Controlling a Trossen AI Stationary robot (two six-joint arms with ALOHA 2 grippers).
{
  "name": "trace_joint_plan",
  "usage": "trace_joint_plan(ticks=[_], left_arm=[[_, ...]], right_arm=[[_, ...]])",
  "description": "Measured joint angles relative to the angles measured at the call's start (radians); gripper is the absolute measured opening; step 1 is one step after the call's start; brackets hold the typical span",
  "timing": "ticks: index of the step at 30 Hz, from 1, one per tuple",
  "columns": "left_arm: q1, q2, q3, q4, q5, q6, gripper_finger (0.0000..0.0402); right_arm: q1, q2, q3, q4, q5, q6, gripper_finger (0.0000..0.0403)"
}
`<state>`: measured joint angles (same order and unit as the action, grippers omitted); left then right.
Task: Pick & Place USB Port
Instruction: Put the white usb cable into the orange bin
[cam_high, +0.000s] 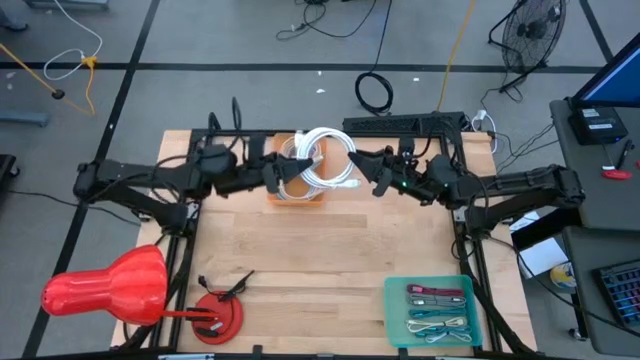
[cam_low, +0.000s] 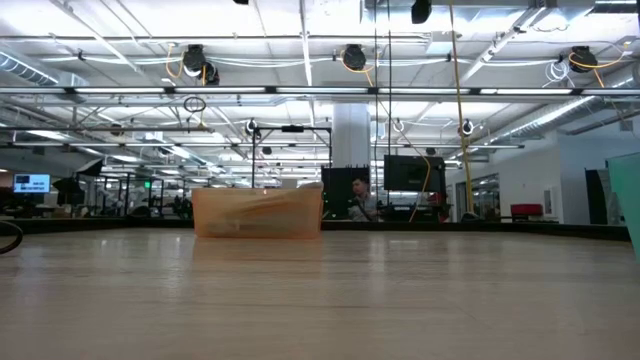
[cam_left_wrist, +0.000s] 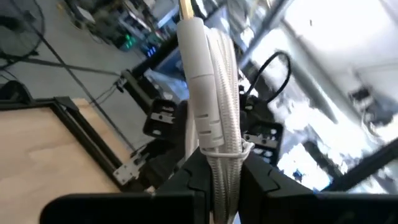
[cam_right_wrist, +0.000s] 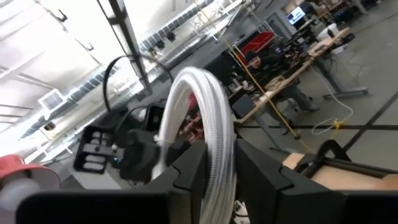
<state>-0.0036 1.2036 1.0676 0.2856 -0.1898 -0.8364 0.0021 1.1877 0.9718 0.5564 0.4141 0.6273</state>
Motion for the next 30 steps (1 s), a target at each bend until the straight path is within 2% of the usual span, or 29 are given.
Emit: trace_joint_plan(ticks=[8,14,17,21,24,30], left_arm=[[-0.156,0.015,0.0,0.077,-0.348,-0.015,0.0038],[-0.227,0.078,0.0,0.299,-0.524,0.16,0.0038],[-0.23,0.082,0.001,0.33,-0.586,0.177,0.0038],[-0.241,0.086,0.0,0.221,-0.711,0.09,0.0038],[-0.243,0.086,0.0,0.124,-0.788,0.002,0.0038],[-0.189,0.086,0.0,-0.03,-0.807,-0.214,0.0038]], right_arm=[[-0.1,0.0,0.024,-0.026,-0.195,0.064,0.0105],[-0.171,-0.044,0.064,-0.131,-0.321,0.095,0.0125],[-0.209,-0.075,0.069,-0.214,-0.394,0.1,0.0125],[-0.253,-0.13,0.069,-0.29,-0.462,0.109,0.0123],[-0.265,-0.164,0.071,-0.331,-0.468,0.087,0.0123],[-0.276,-0.185,0.071,-0.392,-0.477,0.069,0.0118]])
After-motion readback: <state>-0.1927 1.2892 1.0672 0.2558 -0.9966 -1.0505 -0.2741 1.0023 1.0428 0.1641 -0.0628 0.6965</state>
